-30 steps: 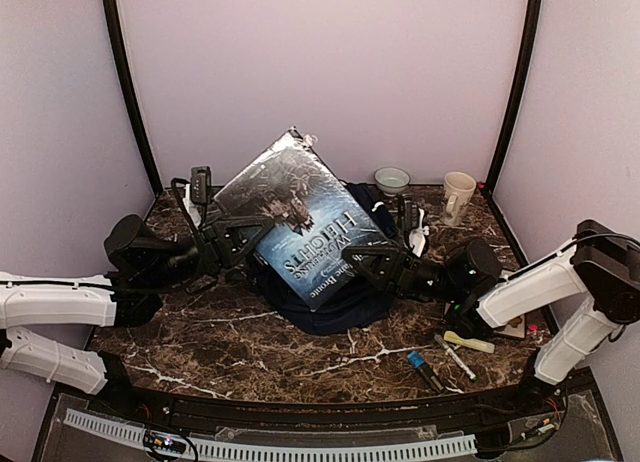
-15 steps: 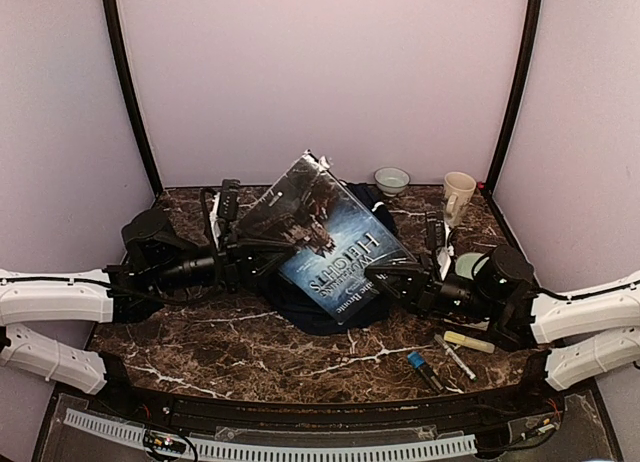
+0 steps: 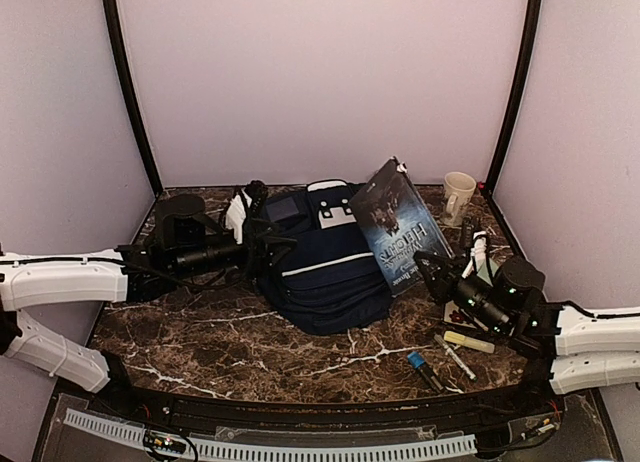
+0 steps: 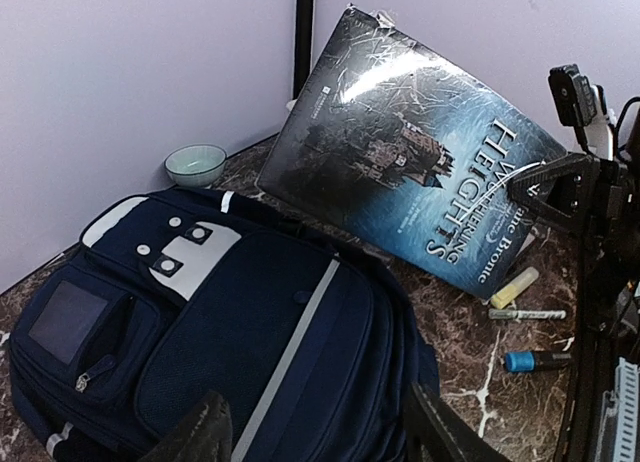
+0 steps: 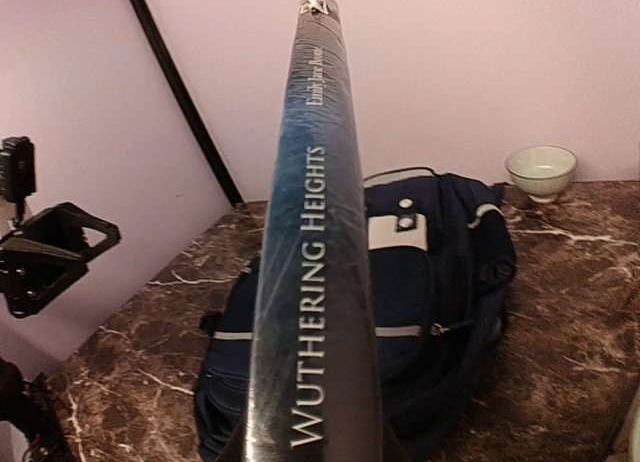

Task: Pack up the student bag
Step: Pass from the left arm to the right, then pick up the largest pocket of the bag from the student bag.

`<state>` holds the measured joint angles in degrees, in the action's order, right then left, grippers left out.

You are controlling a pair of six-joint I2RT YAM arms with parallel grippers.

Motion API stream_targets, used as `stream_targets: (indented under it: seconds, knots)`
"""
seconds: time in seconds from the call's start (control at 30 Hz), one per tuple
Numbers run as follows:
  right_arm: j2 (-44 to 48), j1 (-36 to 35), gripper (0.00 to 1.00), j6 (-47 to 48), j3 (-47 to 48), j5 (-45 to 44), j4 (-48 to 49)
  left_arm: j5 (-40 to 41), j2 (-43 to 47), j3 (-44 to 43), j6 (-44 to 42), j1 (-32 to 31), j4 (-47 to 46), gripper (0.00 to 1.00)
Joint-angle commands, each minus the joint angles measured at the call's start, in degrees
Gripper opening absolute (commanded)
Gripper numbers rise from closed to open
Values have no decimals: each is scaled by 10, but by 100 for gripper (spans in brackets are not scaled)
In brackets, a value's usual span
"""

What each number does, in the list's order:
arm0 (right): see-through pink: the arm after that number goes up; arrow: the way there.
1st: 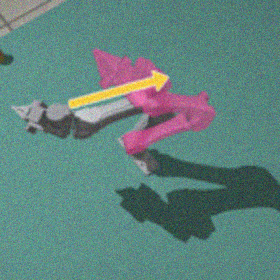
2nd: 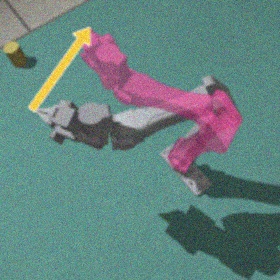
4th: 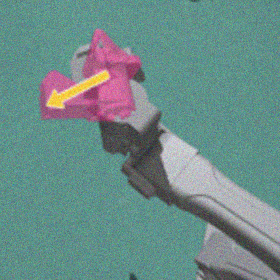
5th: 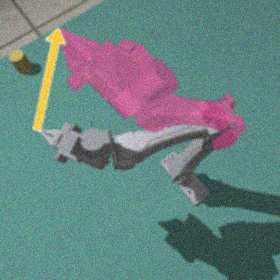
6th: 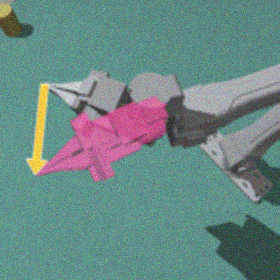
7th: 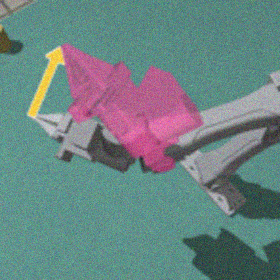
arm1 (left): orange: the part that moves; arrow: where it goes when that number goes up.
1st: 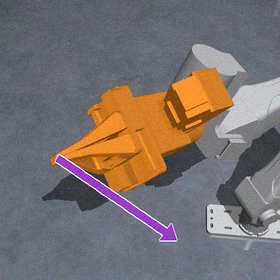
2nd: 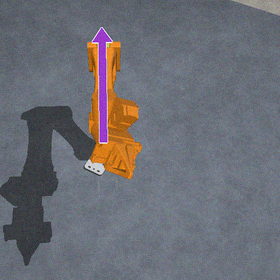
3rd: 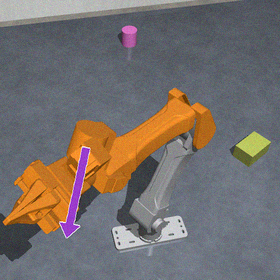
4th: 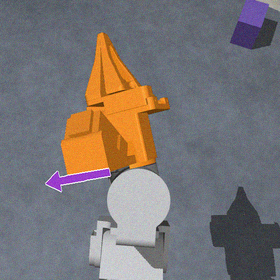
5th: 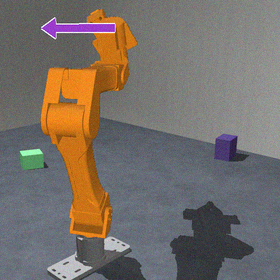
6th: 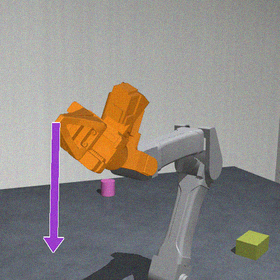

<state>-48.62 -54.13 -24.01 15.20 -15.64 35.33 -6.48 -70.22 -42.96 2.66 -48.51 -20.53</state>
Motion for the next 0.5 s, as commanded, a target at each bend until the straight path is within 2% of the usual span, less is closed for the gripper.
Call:
stream_targets:
  seconds: [0.0,0.17,0.33,0.47]
  knots:
    - [44,-5,0,15,-2,-89,47,28,-24,-25,-54,-2,31,59]
    - [76,-5,0,14,-22,-109,37,-19,-83,-51,-62,-6,51,57]
    - [101,-5,0,17,-24,-111,19,-16,-143,-94,-94,-29,85,56]
    - [120,-5,0,17,-27,-109,8,18,-202,-142,-120,-57,122,54]
